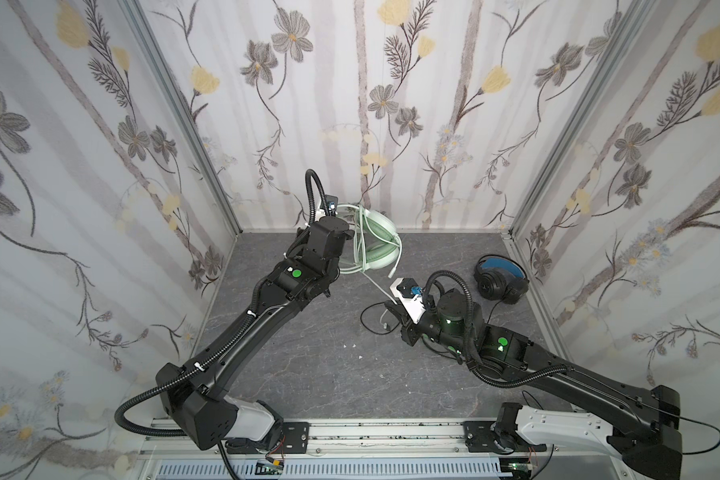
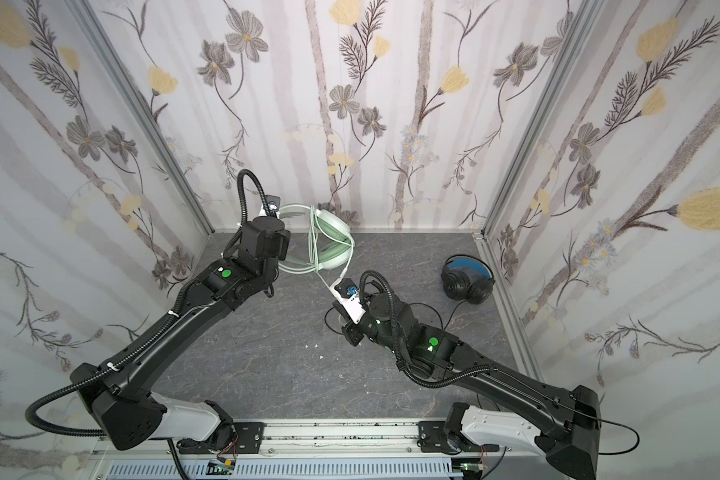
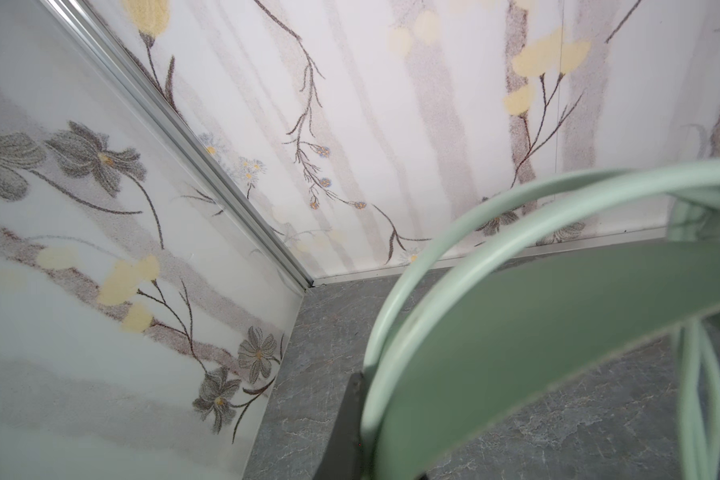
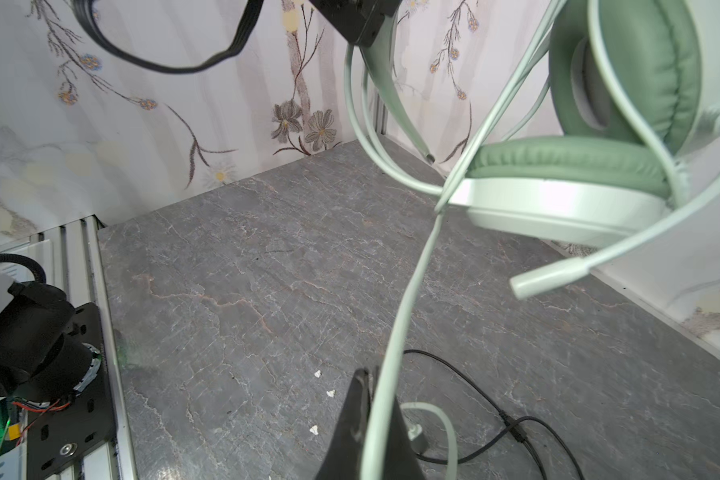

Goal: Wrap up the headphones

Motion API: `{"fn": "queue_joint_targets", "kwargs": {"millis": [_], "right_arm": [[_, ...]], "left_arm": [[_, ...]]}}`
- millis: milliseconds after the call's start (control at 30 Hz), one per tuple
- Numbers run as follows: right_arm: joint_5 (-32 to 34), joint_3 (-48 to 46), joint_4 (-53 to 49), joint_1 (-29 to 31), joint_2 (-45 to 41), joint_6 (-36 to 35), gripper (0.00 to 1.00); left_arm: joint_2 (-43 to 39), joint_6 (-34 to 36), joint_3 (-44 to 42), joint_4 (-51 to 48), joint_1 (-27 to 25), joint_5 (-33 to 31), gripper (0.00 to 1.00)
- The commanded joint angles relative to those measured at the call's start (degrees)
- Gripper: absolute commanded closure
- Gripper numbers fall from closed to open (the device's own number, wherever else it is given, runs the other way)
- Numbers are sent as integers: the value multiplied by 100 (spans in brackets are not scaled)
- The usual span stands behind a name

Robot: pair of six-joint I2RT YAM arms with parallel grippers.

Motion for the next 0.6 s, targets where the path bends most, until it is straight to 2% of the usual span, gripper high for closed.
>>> {"fn": "queue_joint_targets", "kwargs": {"millis": [0, 267, 567], "right_arm": [[313, 356, -454, 20, 91, -456, 100], [858, 1190, -1165, 26, 347, -1267, 100], [1583, 1740, -1606, 40, 579, -2039, 100]], "left_arm": [[-79, 617, -126, 810, -94, -353, 100], [-230, 1610, -340, 427, -435, -155, 100], [-594, 1977, -499, -515, -555, 589, 100]]}}
